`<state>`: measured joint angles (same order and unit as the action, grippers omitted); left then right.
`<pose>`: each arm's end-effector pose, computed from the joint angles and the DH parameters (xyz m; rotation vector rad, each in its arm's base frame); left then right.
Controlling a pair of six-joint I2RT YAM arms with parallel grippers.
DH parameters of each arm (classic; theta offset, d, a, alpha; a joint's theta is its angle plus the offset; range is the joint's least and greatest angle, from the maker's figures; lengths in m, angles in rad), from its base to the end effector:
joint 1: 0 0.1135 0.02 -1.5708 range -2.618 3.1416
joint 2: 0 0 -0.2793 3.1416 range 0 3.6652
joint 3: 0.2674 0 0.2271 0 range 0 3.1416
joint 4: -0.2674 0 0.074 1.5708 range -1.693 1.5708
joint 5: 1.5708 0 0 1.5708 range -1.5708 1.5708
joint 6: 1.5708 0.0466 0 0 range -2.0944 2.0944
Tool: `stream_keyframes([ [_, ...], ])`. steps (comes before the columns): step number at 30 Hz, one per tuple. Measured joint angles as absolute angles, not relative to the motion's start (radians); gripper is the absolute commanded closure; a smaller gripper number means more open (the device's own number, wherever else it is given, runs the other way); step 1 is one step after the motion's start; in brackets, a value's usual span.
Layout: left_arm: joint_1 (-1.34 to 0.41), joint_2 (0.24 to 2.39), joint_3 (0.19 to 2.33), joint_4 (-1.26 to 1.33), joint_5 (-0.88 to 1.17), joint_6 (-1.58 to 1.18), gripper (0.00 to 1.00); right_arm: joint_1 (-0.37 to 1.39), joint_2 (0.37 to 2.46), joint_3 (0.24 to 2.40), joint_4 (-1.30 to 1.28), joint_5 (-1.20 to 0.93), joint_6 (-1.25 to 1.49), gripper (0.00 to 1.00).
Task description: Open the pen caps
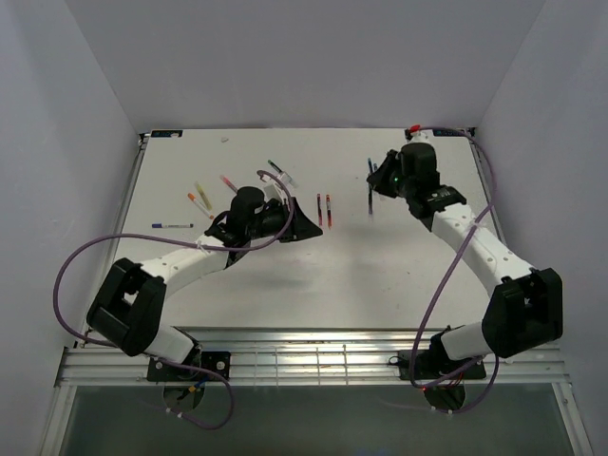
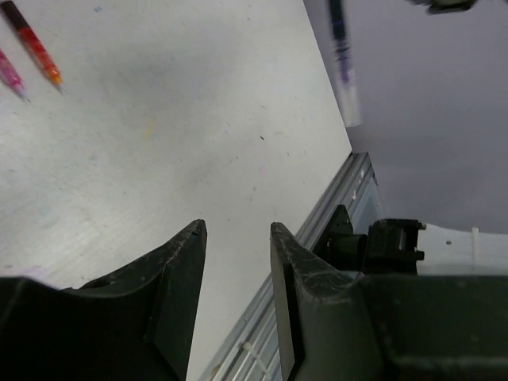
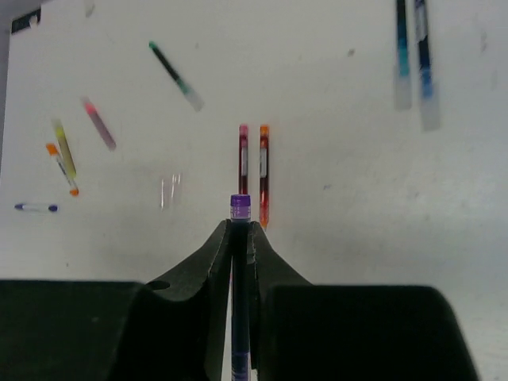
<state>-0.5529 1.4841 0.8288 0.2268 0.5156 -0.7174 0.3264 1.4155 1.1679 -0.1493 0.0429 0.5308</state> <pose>0.2519 -0.1825 0.2583 0.1878 2.1892 -1.2857 0.2990 0.0991 0.3473 0.2329 1.9902 0.5147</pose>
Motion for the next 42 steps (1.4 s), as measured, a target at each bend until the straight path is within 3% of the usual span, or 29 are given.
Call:
stream_keyframes([
  [6, -0.593, 1.38, 0.755, 0.232, 0.521, -0.777, 0.5, 0.549, 1.356, 0.972, -0.154, 0.127, 0.674, 0.92],
  [12, -0.62, 1.38, 0.714, 0.245, 0.543, -0.82, 0.47, 0.669, 1.323, 0.933, -0.149, 0.226, 0.755, 0.92],
  [42, -0.696, 1.448, 0.687, 0.3, 0.567, -0.934, 0.48, 0.773, 1.361, 0.933, -0.097, 0.363, 0.861, 0.92],
])
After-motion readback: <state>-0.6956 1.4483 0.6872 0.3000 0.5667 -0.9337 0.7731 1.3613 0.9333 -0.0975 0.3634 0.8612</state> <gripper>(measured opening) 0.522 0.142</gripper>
